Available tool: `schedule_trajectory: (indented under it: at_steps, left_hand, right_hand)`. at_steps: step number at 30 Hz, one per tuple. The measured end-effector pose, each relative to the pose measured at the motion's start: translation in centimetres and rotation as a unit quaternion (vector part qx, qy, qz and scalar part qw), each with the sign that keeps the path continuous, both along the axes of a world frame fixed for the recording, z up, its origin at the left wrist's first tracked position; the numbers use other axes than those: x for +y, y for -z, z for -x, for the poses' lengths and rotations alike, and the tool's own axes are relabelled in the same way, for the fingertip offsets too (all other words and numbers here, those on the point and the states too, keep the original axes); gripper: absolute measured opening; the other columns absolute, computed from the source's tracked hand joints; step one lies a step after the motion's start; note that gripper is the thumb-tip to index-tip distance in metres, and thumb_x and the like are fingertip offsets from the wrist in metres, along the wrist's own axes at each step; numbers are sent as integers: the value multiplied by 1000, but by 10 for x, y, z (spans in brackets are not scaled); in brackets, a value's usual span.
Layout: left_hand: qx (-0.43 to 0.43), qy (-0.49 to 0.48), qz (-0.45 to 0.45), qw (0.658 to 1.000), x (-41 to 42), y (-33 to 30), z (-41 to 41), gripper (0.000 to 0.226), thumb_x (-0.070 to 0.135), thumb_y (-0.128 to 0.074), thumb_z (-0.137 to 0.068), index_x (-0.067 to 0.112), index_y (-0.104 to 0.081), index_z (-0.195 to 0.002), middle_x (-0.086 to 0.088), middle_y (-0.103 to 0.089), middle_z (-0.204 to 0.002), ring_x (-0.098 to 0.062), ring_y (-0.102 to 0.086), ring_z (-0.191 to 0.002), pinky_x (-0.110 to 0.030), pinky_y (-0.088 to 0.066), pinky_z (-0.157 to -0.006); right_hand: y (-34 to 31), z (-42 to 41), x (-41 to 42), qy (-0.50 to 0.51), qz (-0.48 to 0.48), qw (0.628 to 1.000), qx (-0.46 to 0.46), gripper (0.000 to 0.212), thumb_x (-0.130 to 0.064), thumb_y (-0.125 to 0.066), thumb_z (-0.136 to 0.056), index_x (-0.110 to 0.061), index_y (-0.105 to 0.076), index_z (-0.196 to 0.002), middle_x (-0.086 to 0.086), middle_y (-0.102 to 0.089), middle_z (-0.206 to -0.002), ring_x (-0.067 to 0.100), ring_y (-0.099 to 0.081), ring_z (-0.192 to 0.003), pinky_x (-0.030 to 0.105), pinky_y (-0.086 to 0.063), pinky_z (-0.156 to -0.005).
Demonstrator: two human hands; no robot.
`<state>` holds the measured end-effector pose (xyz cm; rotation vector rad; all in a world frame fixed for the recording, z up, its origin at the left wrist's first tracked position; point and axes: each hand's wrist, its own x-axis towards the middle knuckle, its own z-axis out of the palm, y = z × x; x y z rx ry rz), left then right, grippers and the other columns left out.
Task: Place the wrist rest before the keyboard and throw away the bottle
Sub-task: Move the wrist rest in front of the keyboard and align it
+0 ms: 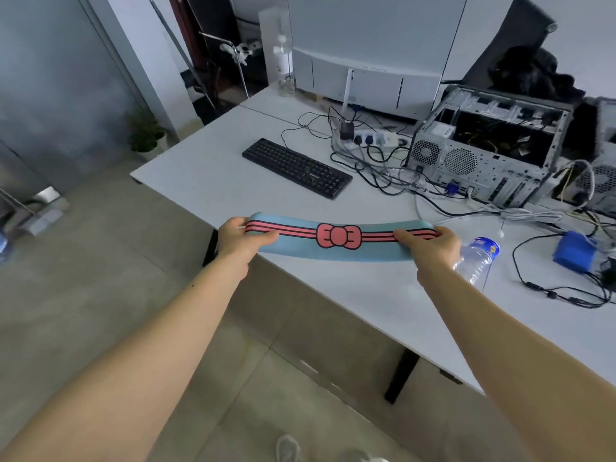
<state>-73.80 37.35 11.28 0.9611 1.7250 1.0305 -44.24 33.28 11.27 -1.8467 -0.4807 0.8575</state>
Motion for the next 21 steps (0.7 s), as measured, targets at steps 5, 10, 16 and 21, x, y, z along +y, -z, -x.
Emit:
schedule_trajectory:
  at_steps: [5,10,16,21]
  left_hand:
    - [-7,28,0,1000,45,5,39,46,8,-87,-61,11,-62,-100,-1,-68,-92,-26,-66,-100,-41,-53,-91]
    - [-7,41,5,999,90,18,73,55,10,-88,-59,7,-63,-108,-8,-69,-103,-27,-66,-102,-42,-53,-93]
    - [7,57,10,998,153,26,109,59,14,-89,-56,7,-63,-108,-9,-70,-108,-28,-67,-103,-43,-53,-94]
    - [30,83,6,996,212,22,136,56,16,-90,-55,6,-64,-104,-10,-71,-107,-28,-68,-101,-44,-55,-93]
  right_hand:
    - [3,41,25,32,1,999,1,66,-21,-91,-61,-9,-62,-119,7,-67,-107,22,-61,-88,30,-50,-75]
    - [6,77,58,53,-4,999,1,67,-19,-91,-61,-8,-60,-120,7,-65,-106,22,-60,-87,28,-48,-74]
    - [16,111,115,75,4,997,-4,68,-21,-92,-57,-9,-63,-117,8,-68,-108,23,-65,-92,30,-52,-75]
    - [13,137,163,84,3,996,1,65,-20,-91,-59,-9,-63,-116,6,-66,-104,21,-61,-87,27,-46,-73]
